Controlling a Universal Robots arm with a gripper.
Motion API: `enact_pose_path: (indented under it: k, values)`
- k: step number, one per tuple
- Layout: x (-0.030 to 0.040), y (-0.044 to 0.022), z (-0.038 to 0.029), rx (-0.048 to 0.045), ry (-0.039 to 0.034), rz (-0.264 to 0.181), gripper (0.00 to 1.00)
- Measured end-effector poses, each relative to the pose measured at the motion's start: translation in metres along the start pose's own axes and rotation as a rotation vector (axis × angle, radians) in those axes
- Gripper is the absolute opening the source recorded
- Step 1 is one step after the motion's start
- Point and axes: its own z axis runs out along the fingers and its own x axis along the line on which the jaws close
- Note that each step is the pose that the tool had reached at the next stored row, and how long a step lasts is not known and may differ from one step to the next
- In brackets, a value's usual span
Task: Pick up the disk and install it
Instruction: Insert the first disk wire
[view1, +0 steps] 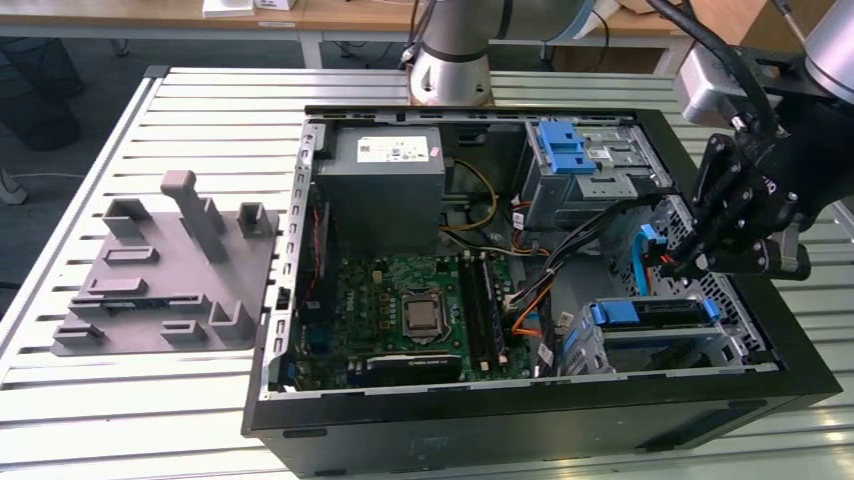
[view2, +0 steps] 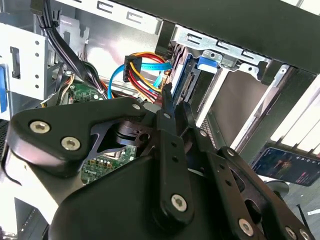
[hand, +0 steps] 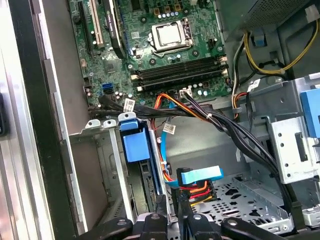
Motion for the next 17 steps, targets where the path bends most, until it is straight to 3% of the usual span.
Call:
enact_pose_path:
  k: [6,14,17]
  values:
    - [0.0000,0.0000,0.0000,-0.0003,0.0004,-0.010,0.24]
    - [0.0000,0.0000,0.0001,-0.0039,0.0044,-0.150,0.24]
    - [0.0001,0.0006,0.0001,-0.0039,0.0049,-0.166,0.24]
